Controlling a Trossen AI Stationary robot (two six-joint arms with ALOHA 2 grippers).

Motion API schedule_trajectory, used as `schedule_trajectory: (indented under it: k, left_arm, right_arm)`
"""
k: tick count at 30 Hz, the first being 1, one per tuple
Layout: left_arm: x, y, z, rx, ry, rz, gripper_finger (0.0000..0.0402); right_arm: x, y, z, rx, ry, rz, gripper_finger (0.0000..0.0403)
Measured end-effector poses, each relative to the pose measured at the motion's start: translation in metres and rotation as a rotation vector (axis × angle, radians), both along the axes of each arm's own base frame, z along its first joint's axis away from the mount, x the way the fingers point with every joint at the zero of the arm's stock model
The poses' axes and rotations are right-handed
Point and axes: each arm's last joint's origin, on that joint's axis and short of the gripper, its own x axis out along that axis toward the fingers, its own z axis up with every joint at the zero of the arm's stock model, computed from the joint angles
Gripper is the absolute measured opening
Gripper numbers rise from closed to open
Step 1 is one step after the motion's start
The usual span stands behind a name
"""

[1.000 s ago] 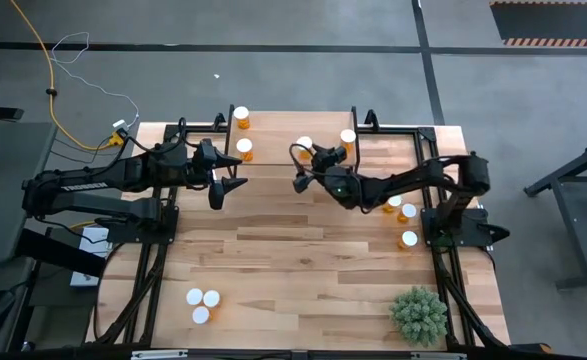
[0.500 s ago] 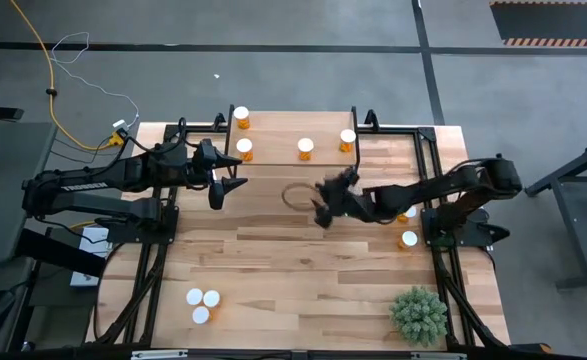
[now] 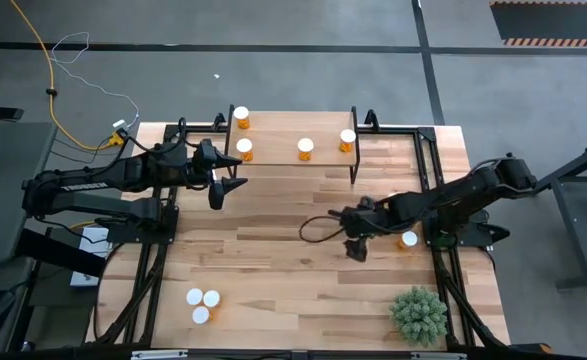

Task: Pick and place medicine bottles onto shelf by color
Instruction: Put the orange pill bottle on the shelf

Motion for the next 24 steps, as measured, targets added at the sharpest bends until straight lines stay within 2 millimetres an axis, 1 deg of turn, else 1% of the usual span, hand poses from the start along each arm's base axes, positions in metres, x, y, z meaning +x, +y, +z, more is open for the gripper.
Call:
schedule_trajectory:
  k: [5, 7, 9, 11, 16, 19, 24]
  left_arm:
    - [0.000, 0.000, 0.000, 0.006, 0.003, -0.001, 0.0287]
    - [0.000, 0.000, 0.000, 0.007, 0.003, -0.001, 0.0287]
    - [0.000, 0.000, 0.000, 0.007, 0.003, -0.001, 0.0287]
    - [0.000, 0.000, 0.000, 0.007, 0.003, -0.001, 0.0287]
    - [0.000, 0.000, 0.000, 0.007, 0.003, -0.001, 0.0287]
    - [0.000, 0.000, 0.000, 0.007, 0.003, -0.001, 0.0287]
    - [0.000, 0.000, 0.000, 0.007, 0.003, -0.001, 0.0287]
  right_arm:
    - [-0.033, -0.009, -0.007, 0.051, 0.334, -0.355, 0.0335]
    - [-0.047, -0.008, -0.007, 0.046, 0.458, -0.450, 0.0334]
    - [-0.056, -0.006, -0.006, 0.014, 0.534, -0.512, 0.0334]
    - [-0.062, -0.002, -0.005, -0.004, 0.569, -0.548, 0.0335]
    - [-0.065, 0.005, -0.006, 0.046, 0.603, -0.585, 0.0334]
    - [-0.071, 0.005, -0.012, 0.041, 0.637, -0.600, 0.0334]
    - [-0.079, 0.005, -0.031, 0.090, 0.692, -0.594, 0.0334]
